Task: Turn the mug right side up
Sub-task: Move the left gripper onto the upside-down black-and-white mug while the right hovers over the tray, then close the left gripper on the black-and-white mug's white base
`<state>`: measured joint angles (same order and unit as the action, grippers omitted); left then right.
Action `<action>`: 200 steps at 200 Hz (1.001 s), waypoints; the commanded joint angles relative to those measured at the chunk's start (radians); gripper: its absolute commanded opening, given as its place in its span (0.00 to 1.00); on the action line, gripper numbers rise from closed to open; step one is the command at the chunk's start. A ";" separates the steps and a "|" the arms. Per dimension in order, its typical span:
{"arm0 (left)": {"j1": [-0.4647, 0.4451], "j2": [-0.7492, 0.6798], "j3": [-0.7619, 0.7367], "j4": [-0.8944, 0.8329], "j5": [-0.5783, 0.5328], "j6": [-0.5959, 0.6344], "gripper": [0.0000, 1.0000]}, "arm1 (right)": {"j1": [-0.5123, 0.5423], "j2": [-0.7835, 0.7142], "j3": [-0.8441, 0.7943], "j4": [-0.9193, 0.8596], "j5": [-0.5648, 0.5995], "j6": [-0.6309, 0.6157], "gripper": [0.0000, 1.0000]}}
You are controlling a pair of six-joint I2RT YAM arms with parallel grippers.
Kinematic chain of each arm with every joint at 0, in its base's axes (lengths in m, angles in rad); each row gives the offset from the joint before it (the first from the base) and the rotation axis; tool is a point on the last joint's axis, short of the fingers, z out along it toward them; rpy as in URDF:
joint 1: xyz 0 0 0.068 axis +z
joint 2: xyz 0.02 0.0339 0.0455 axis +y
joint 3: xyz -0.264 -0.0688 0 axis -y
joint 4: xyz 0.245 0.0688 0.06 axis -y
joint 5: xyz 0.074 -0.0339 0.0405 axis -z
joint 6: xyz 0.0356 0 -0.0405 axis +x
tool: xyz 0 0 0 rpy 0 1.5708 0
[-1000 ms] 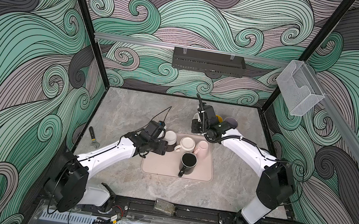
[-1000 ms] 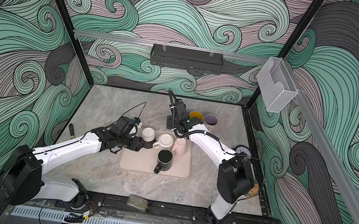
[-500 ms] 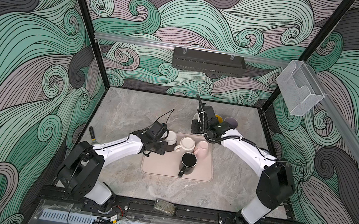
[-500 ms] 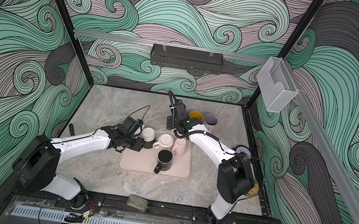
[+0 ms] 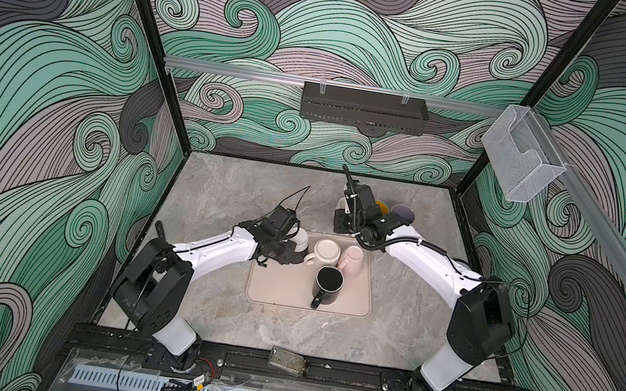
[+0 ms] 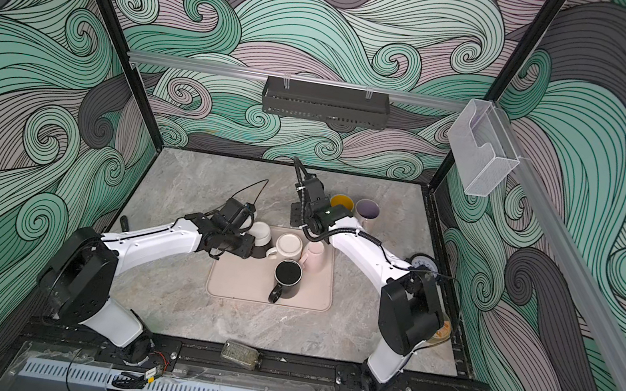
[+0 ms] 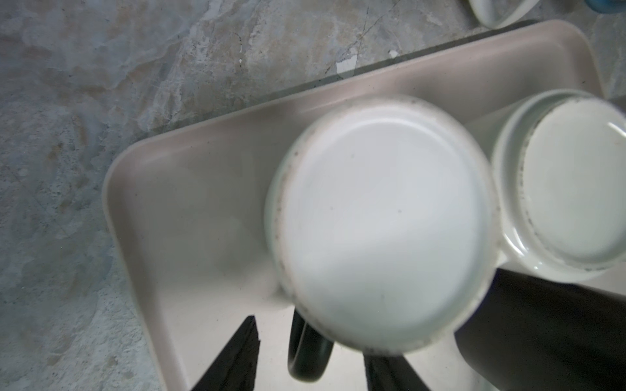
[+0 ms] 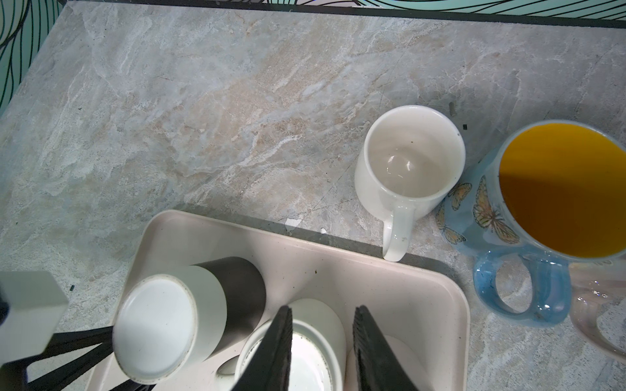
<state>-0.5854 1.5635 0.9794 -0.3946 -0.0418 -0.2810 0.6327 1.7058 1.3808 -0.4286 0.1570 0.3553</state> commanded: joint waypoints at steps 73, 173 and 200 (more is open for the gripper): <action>-0.017 0.061 0.062 -0.024 -0.013 0.003 0.45 | -0.003 -0.020 -0.030 0.012 0.004 0.005 0.32; -0.019 0.098 0.074 -0.010 -0.027 -0.002 0.38 | -0.003 -0.030 -0.055 0.033 0.021 0.005 0.32; -0.019 0.104 0.079 -0.013 -0.045 0.008 0.36 | -0.005 -0.029 -0.055 0.031 0.017 0.004 0.31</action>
<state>-0.5945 1.6558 1.0214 -0.4026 -0.0559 -0.2802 0.6327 1.7039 1.3304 -0.4061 0.1585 0.3553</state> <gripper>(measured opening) 0.368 0.316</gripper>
